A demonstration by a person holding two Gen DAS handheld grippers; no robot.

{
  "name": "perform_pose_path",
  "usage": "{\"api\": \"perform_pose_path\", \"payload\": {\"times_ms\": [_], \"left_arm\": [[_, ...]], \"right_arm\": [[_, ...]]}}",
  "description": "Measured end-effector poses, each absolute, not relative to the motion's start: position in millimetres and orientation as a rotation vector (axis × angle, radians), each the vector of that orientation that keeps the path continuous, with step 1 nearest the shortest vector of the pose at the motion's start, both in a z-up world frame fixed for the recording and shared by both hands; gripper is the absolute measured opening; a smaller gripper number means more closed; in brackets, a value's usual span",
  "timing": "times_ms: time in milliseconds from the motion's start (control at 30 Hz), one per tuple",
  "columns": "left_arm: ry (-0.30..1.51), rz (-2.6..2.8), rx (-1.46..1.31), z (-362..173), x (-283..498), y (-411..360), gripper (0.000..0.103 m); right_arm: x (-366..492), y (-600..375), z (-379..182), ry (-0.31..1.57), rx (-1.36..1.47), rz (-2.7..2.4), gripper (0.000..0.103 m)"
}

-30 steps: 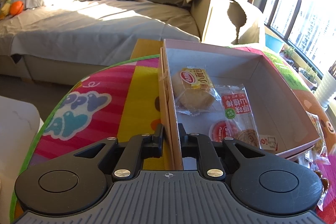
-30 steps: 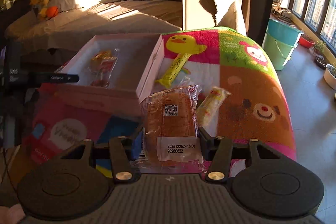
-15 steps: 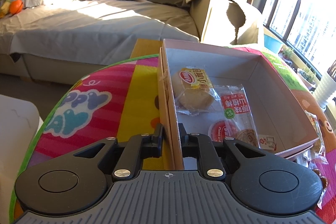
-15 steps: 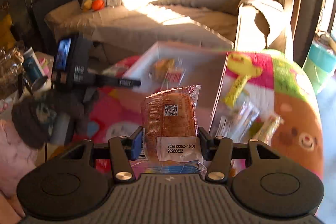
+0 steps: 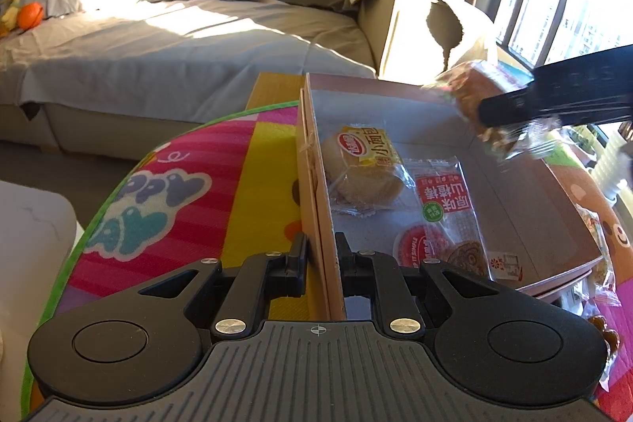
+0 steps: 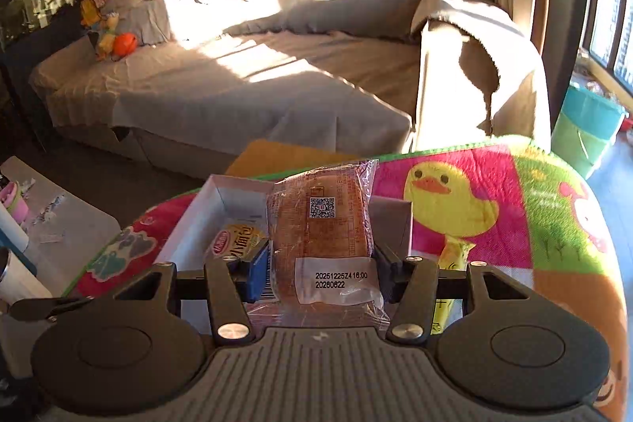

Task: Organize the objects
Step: 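Lower the bread loaf packet into the pink box and open the right gripper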

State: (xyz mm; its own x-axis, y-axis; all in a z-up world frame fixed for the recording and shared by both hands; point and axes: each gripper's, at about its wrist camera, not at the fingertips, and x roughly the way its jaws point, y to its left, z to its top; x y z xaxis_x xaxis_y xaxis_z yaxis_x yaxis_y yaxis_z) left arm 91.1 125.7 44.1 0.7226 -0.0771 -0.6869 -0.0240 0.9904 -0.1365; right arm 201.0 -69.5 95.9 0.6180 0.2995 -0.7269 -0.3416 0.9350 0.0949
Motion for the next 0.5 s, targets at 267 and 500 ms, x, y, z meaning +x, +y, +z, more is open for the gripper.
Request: {"api": "perform_pose_path", "payload": {"times_ms": [267, 500], "left_arm": [[0.764, -0.028, -0.132, 45, 92, 125, 0.016], [0.764, -0.028, -0.133, 44, 92, 125, 0.016]], "right_arm": [[229, -41, 46, 0.967, -0.030, 0.345, 0.053], [229, -64, 45, 1.001, 0.139, 0.449, 0.057]]}}
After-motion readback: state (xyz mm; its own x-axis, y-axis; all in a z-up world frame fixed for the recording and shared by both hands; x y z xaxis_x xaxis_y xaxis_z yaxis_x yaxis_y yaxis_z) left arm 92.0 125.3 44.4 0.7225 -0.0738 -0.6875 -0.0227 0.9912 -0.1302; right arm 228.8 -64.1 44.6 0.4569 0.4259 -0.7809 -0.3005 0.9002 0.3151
